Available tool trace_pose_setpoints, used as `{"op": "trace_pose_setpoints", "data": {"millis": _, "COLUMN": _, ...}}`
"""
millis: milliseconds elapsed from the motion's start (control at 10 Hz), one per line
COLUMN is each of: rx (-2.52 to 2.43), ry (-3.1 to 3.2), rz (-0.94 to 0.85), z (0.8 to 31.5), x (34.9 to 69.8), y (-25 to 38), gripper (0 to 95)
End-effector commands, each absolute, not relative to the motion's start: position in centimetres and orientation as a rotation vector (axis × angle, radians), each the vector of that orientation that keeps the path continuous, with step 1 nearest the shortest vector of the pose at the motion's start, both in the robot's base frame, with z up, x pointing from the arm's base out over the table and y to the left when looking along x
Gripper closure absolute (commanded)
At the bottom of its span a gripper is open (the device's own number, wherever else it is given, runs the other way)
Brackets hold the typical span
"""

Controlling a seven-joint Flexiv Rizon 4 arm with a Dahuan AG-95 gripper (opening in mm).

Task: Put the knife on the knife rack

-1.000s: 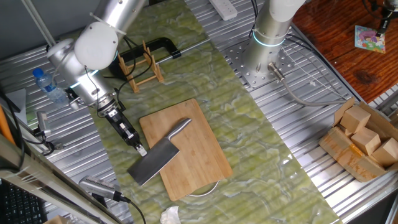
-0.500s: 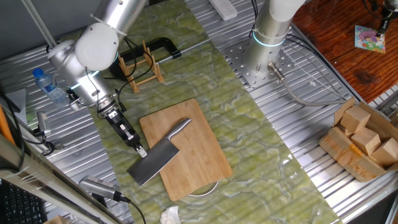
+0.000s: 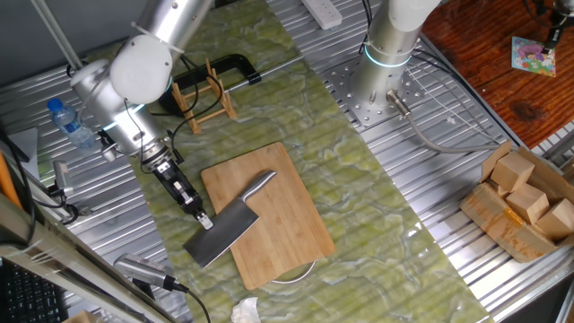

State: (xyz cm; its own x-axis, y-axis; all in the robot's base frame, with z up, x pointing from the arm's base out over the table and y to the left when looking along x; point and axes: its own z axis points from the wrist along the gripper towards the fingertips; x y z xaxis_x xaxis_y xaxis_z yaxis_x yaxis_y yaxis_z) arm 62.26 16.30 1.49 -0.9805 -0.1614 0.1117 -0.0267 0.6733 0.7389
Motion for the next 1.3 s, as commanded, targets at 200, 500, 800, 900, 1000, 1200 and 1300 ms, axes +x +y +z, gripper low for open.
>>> {"op": "trace_pose_setpoints", "data": {"millis": 200, "rx": 0.131, "ry": -2.711, "rz": -1.211, "z": 1.3, "x": 62.29, "y": 16.6, "gripper": 76.0}}
{"op": "trace_pose_setpoints", "data": {"millis": 500, "rx": 0.114, "ry": -2.697, "rz": -1.236, "z": 1.28, "x": 62.28, "y": 16.63, "gripper": 76.0}}
{"op": "trace_pose_setpoints", "data": {"millis": 800, "rx": 0.1, "ry": -2.691, "rz": -1.254, "z": 1.19, "x": 62.23, "y": 16.69, "gripper": 76.0}}
{"op": "trace_pose_setpoints", "data": {"millis": 900, "rx": 0.093, "ry": -2.69, "rz": -1.257, "z": 1.2, "x": 62.23, "y": 16.7, "gripper": 76.0}}
{"op": "trace_pose_setpoints", "data": {"millis": 1000, "rx": 0.09, "ry": -2.688, "rz": -1.256, "z": 1.32, "x": 62.25, "y": 16.71, "gripper": 76.0}}
{"op": "trace_pose_setpoints", "data": {"millis": 1200, "rx": 0.086, "ry": -2.689, "rz": -1.251, "z": 1.57, "x": 62.27, "y": 16.73, "gripper": 76.0}}
{"op": "trace_pose_setpoints", "data": {"millis": 1300, "rx": 0.087, "ry": -2.69, "rz": -1.251, "z": 1.56, "x": 62.26, "y": 16.73, "gripper": 76.0}}
